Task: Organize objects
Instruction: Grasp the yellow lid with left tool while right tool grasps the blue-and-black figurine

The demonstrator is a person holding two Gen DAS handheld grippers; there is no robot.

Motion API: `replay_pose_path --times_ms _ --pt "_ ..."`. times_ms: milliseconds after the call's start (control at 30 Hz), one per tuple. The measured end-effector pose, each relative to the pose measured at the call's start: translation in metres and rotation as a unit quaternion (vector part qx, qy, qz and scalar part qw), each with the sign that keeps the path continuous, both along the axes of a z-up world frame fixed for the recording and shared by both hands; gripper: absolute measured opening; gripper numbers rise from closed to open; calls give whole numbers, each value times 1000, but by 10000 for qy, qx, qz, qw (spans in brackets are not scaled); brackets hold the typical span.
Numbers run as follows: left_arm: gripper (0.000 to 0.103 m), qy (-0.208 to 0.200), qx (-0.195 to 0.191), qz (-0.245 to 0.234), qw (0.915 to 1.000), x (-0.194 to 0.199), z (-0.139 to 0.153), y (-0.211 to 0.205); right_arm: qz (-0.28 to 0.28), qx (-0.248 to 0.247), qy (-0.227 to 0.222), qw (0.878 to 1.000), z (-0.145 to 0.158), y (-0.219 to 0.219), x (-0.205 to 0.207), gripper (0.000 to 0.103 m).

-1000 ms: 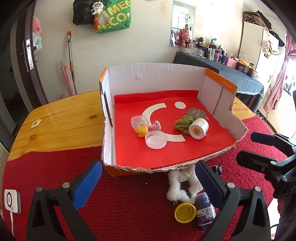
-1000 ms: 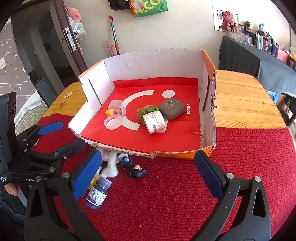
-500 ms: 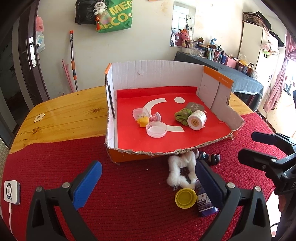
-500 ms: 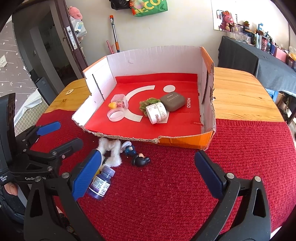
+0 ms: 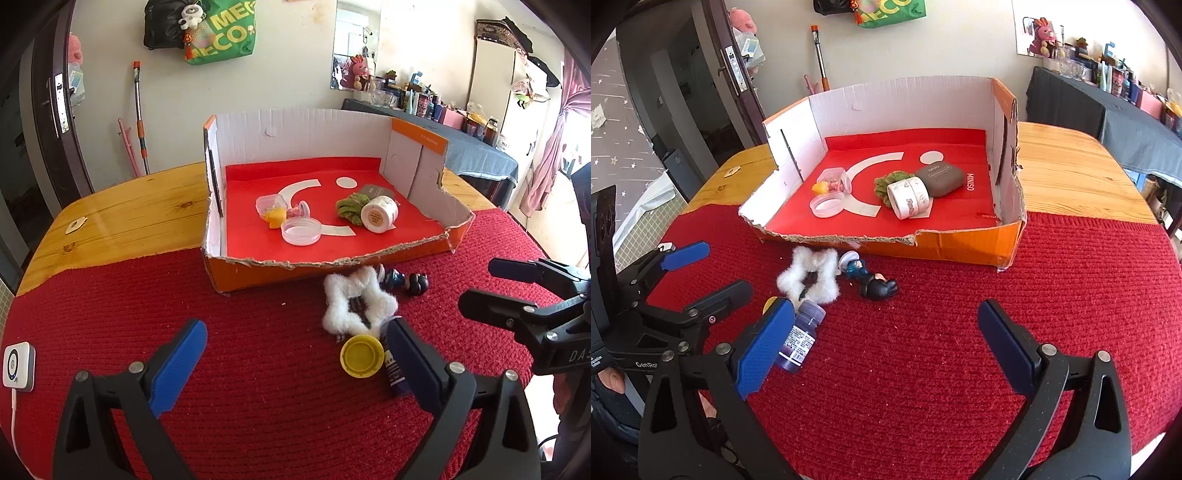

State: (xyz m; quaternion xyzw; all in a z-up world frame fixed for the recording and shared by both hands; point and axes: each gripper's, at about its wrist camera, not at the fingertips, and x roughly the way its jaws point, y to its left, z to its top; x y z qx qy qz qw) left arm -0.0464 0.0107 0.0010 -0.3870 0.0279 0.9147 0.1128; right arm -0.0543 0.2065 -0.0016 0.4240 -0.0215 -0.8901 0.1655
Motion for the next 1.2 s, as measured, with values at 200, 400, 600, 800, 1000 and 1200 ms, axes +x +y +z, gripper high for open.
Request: replay_pose_path --times_ms 200,400,600,800,1000,1200 --pt "94 -49 -23 -112 9999 7 -8 1 19 26 -117 9999 -11 -2 0 84" --pt "92 -102 -51 -293 9995 11 -14 7 28 106 -182 9998 -18 -2 -5 74" --pt "85 -255 -52 -386 9989 8 -24 13 19 129 -237 9996 -22 0 -14 69" --pt "83 -339 -46 -413 9986 6 -30 14 81 135 -280 9995 -26 -3 -25 68" --pt "77 -409 7 -462 9981 4 -33 17 194 139 -315 9992 -31 -9 -34 61" --pt "69 -417 109 -469 9980 2 -34 18 266 176 -283 9991 -31 -13 -39 55"
